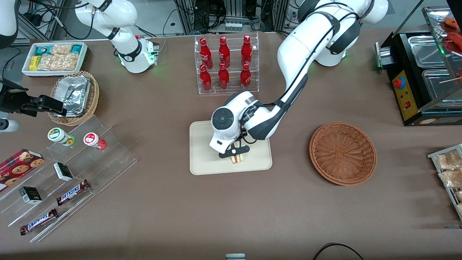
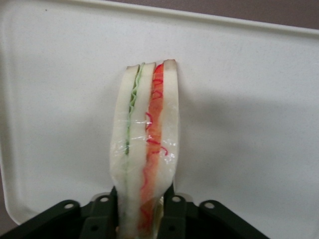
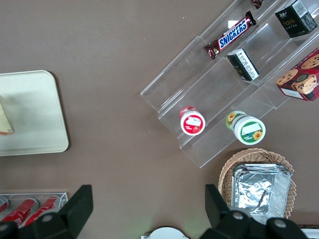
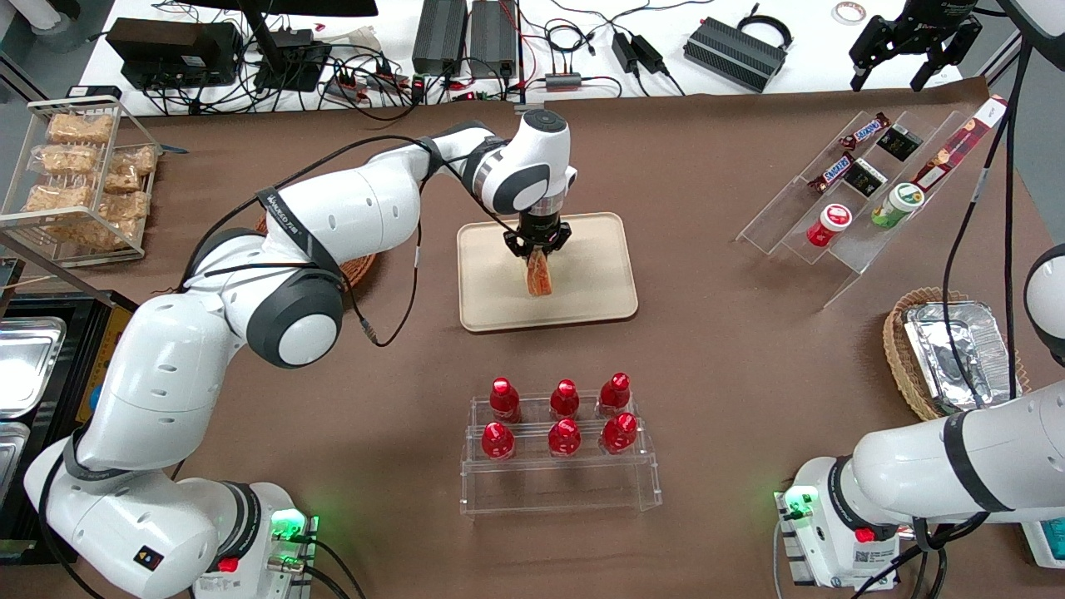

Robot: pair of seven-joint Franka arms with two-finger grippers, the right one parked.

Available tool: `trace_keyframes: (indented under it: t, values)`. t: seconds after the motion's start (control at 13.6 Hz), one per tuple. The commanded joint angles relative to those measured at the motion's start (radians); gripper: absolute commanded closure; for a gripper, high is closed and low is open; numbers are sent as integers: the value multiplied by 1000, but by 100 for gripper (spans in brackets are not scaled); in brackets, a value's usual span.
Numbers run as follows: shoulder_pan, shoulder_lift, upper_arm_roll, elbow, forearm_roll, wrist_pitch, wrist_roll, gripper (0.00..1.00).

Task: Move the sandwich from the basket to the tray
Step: 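Lower the sandwich onto the tray and open the left gripper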

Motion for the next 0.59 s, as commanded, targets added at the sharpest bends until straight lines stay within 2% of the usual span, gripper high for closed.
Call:
trace_keyframes:
  t: [0.0,0.37,0.51]
  values:
    - [-8,0,6,37,-8,-9,-21,0]
    - [6,-133,3,42,-8,-111,8,0]
    - [11,-193,3,44,-9,-185,88,0]
